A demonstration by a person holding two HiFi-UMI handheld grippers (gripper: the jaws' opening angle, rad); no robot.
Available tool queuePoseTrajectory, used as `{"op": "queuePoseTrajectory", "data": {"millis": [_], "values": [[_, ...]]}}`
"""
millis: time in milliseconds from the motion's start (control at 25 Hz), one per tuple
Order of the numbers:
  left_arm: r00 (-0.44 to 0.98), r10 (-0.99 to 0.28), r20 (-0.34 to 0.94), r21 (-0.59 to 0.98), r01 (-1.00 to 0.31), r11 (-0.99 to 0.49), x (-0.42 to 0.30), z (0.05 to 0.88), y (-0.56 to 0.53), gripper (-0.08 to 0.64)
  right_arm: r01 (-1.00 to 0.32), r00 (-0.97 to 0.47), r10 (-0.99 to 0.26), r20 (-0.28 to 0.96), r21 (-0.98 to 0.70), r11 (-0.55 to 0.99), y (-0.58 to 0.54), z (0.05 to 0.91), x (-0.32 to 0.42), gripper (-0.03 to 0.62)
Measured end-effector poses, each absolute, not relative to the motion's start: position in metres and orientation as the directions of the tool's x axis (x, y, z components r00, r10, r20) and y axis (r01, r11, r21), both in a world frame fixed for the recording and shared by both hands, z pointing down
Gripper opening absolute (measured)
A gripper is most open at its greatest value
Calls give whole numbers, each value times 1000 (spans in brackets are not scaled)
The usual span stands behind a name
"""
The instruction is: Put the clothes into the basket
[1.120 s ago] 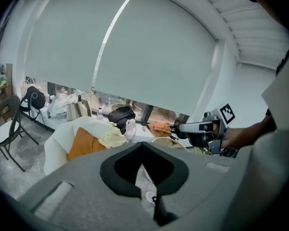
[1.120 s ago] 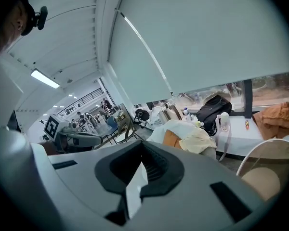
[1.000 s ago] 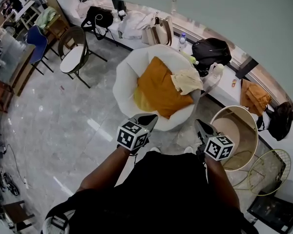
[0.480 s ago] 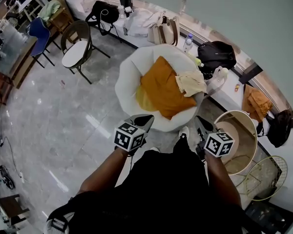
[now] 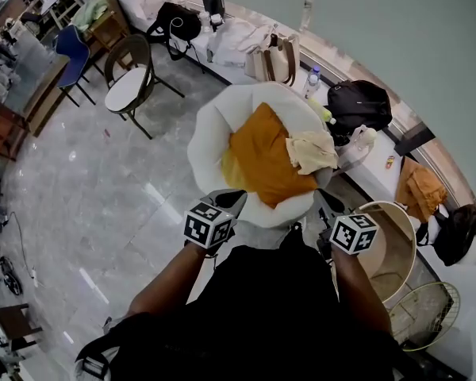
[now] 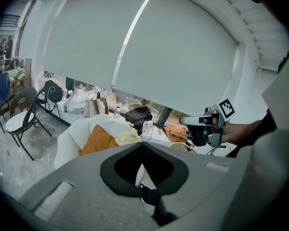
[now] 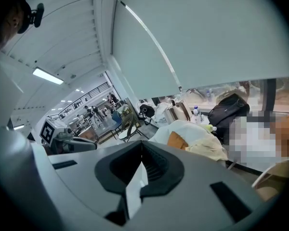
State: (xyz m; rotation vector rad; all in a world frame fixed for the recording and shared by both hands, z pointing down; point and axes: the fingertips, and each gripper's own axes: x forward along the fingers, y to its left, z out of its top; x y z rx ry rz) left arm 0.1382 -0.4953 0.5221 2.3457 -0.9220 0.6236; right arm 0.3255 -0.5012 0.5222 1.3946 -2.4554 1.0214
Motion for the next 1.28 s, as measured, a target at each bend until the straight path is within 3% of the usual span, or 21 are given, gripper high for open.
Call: {"op": "queuePoseTrajectory", "data": {"millis": [400,800,1280], "values": [[665,-471,580,332,-720,-610,237,518,-584,1,-806,-565,-686,458,-484,341,-589,541,419,15],[574,-475,667,319,-797,-514,281,544,-622,0,-832,-553,-574,604,-440,339,-634,624,487,16],[508,-460,728,341,-851,-400,295,582,-633,0,-847,-523,-505,686,-356,394,-685,712,507,17]]}}
